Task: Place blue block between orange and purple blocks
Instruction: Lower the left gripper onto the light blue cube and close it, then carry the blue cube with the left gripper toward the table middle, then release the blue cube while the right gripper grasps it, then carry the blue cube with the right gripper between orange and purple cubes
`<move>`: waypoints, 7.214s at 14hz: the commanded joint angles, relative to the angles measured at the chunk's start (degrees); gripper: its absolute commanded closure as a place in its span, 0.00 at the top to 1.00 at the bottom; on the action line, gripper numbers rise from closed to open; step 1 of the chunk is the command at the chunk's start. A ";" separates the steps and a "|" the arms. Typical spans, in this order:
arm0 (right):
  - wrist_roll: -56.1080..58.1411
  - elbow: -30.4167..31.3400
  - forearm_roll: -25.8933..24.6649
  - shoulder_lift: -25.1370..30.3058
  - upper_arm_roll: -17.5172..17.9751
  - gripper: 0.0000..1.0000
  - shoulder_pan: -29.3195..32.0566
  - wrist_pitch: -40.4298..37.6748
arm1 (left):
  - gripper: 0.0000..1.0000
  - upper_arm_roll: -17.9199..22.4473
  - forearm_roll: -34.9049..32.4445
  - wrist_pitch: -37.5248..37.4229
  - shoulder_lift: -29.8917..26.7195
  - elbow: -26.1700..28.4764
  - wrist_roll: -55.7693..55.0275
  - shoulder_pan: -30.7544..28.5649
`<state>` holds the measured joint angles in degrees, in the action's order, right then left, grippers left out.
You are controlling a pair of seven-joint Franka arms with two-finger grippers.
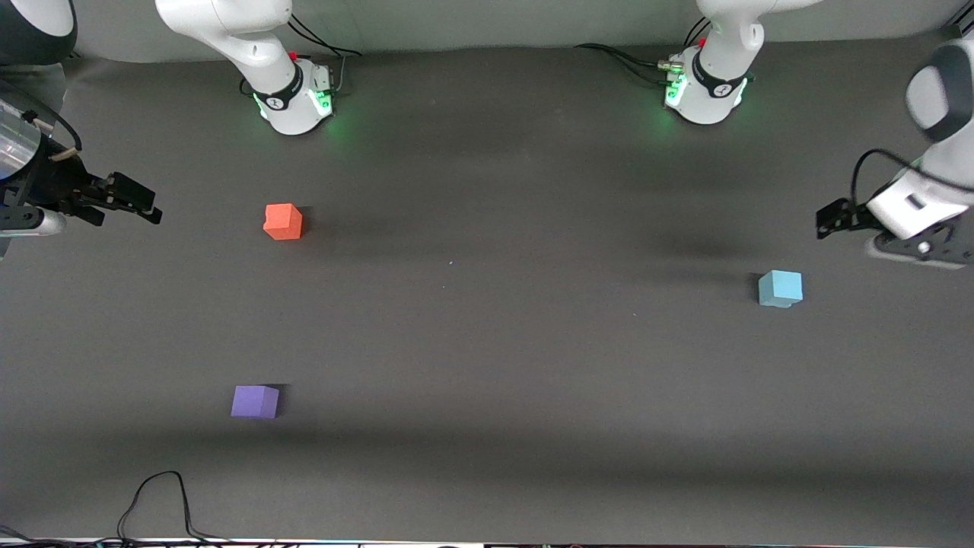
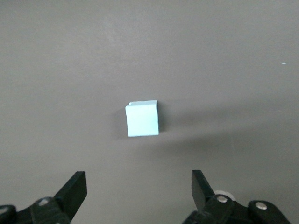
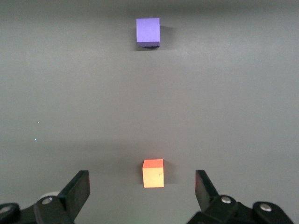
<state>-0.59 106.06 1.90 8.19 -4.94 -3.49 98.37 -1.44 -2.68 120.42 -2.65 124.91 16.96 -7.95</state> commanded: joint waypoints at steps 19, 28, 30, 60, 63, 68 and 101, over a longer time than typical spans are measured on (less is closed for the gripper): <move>2.53 4.15 -0.05 3.50 -1.57 1.00 -0.20 2.62 | 0.46 -0.14 -0.66 21.70 24.80 0.34 3.26 -1.98; 2.53 4.15 -0.05 3.50 -1.57 1.00 -0.20 2.62 | 0.42 -0.75 -0.66 -10.08 22.60 -22.48 -6.38 4.15; 2.53 4.15 -0.05 3.50 -1.57 1.00 -0.20 2.53 | 0.42 -0.75 -0.57 -16.24 23.04 -28.38 -15.86 10.12; -3.26 3.64 0.21 1.22 3.94 1.00 -4.43 4.11 | 1.00 -3.12 7.75 -9.64 46.79 -55.73 -63.94 49.39; -5.11 3.28 1.60 -1.51 7.73 1.00 -4.51 6.56 | 1.00 -3.13 16.10 -22.12 38.10 -55.21 -49.53 36.91; -17.67 0.64 3.64 -13.17 23.89 1.00 -4.51 17.09 | 1.00 -2.69 16.66 -38.67 27.99 -52.50 -30.18 17.74; -30.25 1.43 -6.36 -28.45 29.06 0.13 -3.63 25.14 | 1.00 4.61 3.38 -32.52 4.50 -34.99 -16.70 12.79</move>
<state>-44.49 105.54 -15.52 -29.87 31.16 -7.17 127.30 2.13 -0.36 89.41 2.93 89.51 -0.98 3.90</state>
